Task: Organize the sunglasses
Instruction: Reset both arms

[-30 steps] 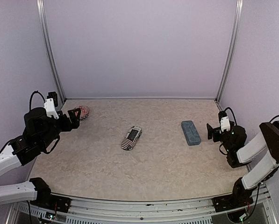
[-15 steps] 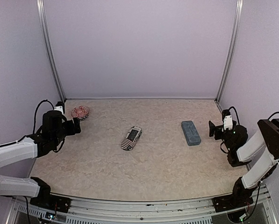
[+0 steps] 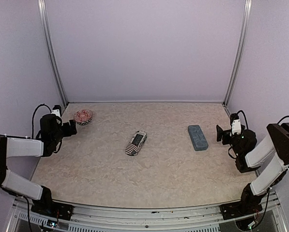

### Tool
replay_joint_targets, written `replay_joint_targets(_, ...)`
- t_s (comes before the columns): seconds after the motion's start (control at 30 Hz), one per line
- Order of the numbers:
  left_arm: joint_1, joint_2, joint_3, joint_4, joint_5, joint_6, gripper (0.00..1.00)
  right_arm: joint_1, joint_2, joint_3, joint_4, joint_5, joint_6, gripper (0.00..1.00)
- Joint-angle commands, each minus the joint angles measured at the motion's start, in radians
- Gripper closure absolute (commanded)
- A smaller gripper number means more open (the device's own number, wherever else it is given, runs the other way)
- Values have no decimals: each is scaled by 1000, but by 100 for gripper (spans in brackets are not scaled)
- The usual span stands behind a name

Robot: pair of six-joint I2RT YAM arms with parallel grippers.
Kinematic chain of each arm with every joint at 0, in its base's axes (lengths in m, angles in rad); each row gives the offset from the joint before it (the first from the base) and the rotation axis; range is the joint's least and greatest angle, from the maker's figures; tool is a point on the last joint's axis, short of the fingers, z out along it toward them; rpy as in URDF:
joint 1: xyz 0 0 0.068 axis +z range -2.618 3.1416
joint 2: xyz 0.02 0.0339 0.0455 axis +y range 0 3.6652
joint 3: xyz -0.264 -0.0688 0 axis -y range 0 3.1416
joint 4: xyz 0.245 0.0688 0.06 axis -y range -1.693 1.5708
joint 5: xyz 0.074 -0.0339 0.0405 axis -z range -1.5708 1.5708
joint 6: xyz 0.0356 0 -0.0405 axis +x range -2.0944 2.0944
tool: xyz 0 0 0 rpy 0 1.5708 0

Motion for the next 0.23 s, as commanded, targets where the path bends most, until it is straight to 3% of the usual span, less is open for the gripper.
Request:
replay_joint_targets(0.0, 64, 72, -26, 210, 111, 43, 1, -9, 7, 9, 2, 8, 6, 0)
replay_joint_targets(0.2, 84, 166, -39, 344, 163, 79, 1, -29, 7, 17, -13, -35, 18, 0)
